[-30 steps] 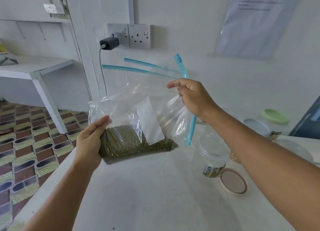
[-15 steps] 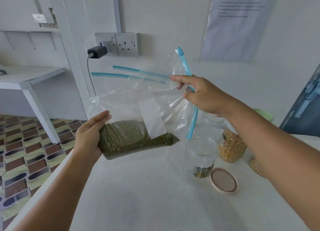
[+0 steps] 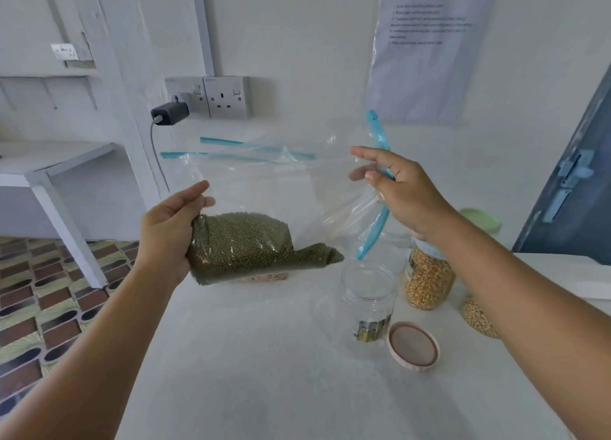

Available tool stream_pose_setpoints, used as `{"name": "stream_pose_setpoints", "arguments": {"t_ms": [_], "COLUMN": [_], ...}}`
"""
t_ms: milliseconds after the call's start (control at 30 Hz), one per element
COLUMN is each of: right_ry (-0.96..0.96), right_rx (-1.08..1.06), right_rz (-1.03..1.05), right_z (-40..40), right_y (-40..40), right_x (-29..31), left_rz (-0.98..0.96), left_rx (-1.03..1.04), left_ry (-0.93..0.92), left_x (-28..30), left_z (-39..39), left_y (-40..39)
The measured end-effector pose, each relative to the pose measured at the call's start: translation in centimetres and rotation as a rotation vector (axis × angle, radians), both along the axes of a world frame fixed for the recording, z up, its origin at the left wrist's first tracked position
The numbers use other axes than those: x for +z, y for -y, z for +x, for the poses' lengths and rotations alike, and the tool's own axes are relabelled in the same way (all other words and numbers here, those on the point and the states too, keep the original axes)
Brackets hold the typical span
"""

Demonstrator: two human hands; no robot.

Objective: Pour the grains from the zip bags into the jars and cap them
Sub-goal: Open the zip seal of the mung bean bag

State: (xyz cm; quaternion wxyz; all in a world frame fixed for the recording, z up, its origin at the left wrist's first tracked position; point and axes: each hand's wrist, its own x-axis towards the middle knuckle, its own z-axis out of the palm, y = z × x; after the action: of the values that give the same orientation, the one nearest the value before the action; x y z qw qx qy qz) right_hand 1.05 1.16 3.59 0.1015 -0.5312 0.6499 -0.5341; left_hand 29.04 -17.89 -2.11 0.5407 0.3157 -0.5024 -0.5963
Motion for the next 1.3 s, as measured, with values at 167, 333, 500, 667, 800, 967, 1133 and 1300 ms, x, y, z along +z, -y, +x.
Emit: {"name": "stream_pose_setpoints", "arguments": {"t_ms": [167,333,500,667,800,967,1133,1300], "right_ry": [0.041,0.174,0.17,0.138,0.126,0.151,0.069,0.04], "right_rx": [-0.001,0.019,0.0,-0.008,-0.051,-0.05,0.018,0.087], "right_rz": [-0.024,-0.028,-0.051,-0.051,-0.1,-0.087,-0.045,0.009], "right_z": [-0.2,-0.2,0.0,-0.4,-0.3,0.0,1.4,3.3], "right_y": [-0.5,-0.9,-0.7,-0.5,0.4,1.4,3.3,5.5], "right_x": [-0.8,-1.7,-2.6,-3.3,-4.1,-3.6,-1.5,-1.5], "left_rz": [-0.042,-0.089,-0.082,-0.065,-0.054,-0.005,0.135,0.262], "left_rx": [0.007,0.009,0.005,-0.002,-0.009,-0.011,0.018,0.061], "left_ry": [0.046,0.076,0.078,0.09,0.07,0.044,0.021,-0.017], "left_x": [1.1,2.0,2.2,1.5,1.6,1.2,-1.2,-4.8], "left_z": [-0.1,-0.1,-0.2,-0.2,-0.3,0.0,1.2,2.3], "left_y": [0.2,0.1,0.1,0.3,0.4,0.7,1.4,2.1]}}
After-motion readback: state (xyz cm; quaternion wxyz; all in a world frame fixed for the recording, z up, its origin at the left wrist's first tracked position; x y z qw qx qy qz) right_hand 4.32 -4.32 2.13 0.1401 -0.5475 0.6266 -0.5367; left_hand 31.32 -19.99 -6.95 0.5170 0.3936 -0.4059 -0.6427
